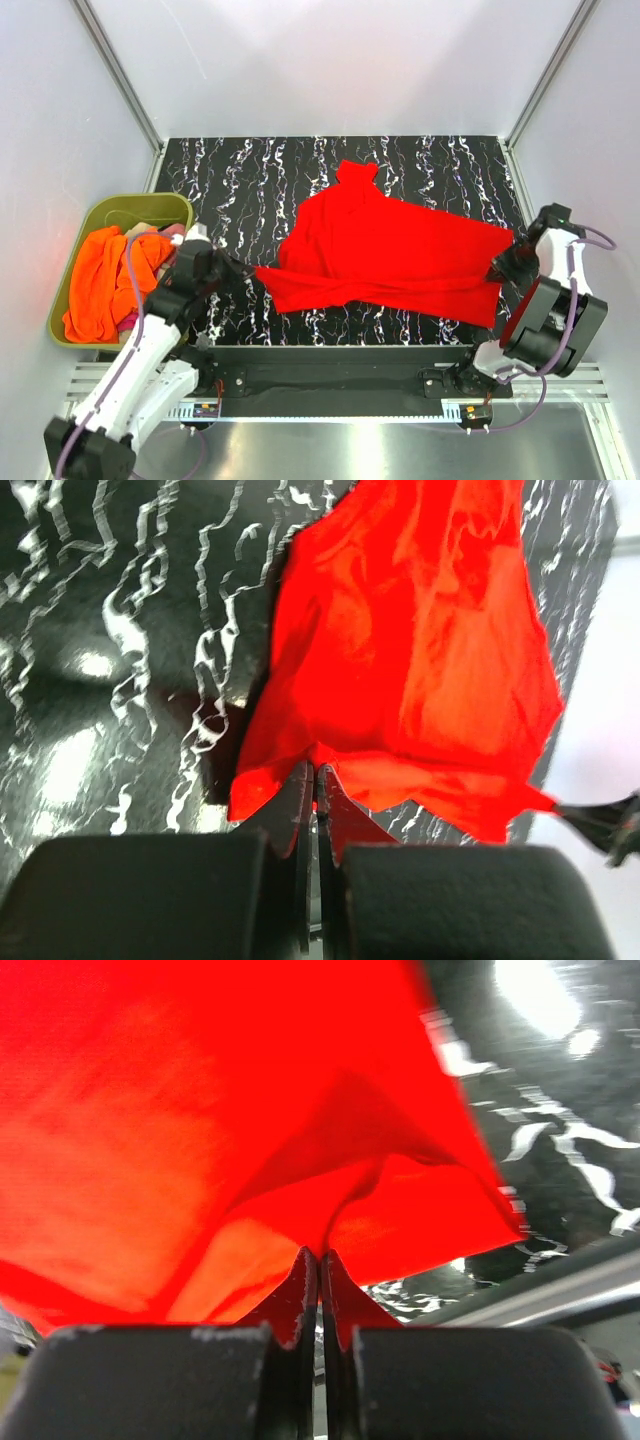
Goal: Fold and stack the t-shirts
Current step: Flatten the tshirt out
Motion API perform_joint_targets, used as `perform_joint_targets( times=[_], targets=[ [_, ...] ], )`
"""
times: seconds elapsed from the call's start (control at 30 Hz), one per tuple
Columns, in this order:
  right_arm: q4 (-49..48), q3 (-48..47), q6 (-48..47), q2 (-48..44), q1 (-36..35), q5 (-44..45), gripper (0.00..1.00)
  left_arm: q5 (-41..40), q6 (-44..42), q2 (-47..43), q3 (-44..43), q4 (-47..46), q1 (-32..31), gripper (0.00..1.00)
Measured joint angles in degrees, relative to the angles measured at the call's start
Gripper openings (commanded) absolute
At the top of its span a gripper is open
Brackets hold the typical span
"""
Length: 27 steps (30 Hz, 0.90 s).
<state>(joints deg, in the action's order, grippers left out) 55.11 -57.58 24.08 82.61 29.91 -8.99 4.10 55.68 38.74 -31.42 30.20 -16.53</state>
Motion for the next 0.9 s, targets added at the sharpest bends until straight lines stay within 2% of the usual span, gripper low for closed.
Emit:
perform_joint_targets(
  times=[0.13, 0.27, 0.37, 0.5, 0.6, 0.7, 0.8, 0.9],
  targets=[
    [-0.26, 0.0, -0.15, -3.06, -4.85, -1.92, 0.0, -0.94, -4.2, 11.69, -7.65, -1.33, -4.37, 0.0],
    [-0.33, 0.0, -0.35, -4.59, -7.23, -2.84, 0.0, 0.98, -9.2, 27.58, -17.75, -4.33, -7.63, 0.0],
    [-0.35, 0.0, -0.55, -5.14, -7.65, -3.76, 0.0, 2.08, -11.8, 34.69, -21.59, -5.73, -9.6, 0.0],
    [0.2, -1.86, -0.7, -4.57, -7.69, -4.26, 0.0, 1.95, -15.56, 39.87, -27.26, -5.55, -11.87, 0.0],
    [-0.24, -9.4, 0.79, -1.46, -7.76, -5.88, 0.0, 0.48, -19.12, 42.12, -35.93, -4.83, -11.98, 0.0],
    [-1.99, -19.76, 2.71, 3.54, -8.13, -7.5, 0.0, -2.12, -22.4, 45.77, -48.48, -4.76, -11.04, 0.0],
    [-3.76, -32.13, 4.11, 9.64, -8.57, -8.11, 0.0, -4.48, -24.9, 50.86, -62.51, -6.45, -8.41, 0.0],
    [-6.25, -44.63, 5.01, 14.97, -9.16, -8.11, 0.0, -5.27, -26.29, 55.74, -72.91, -9.27, -4.5, 0.0]
  ],
)
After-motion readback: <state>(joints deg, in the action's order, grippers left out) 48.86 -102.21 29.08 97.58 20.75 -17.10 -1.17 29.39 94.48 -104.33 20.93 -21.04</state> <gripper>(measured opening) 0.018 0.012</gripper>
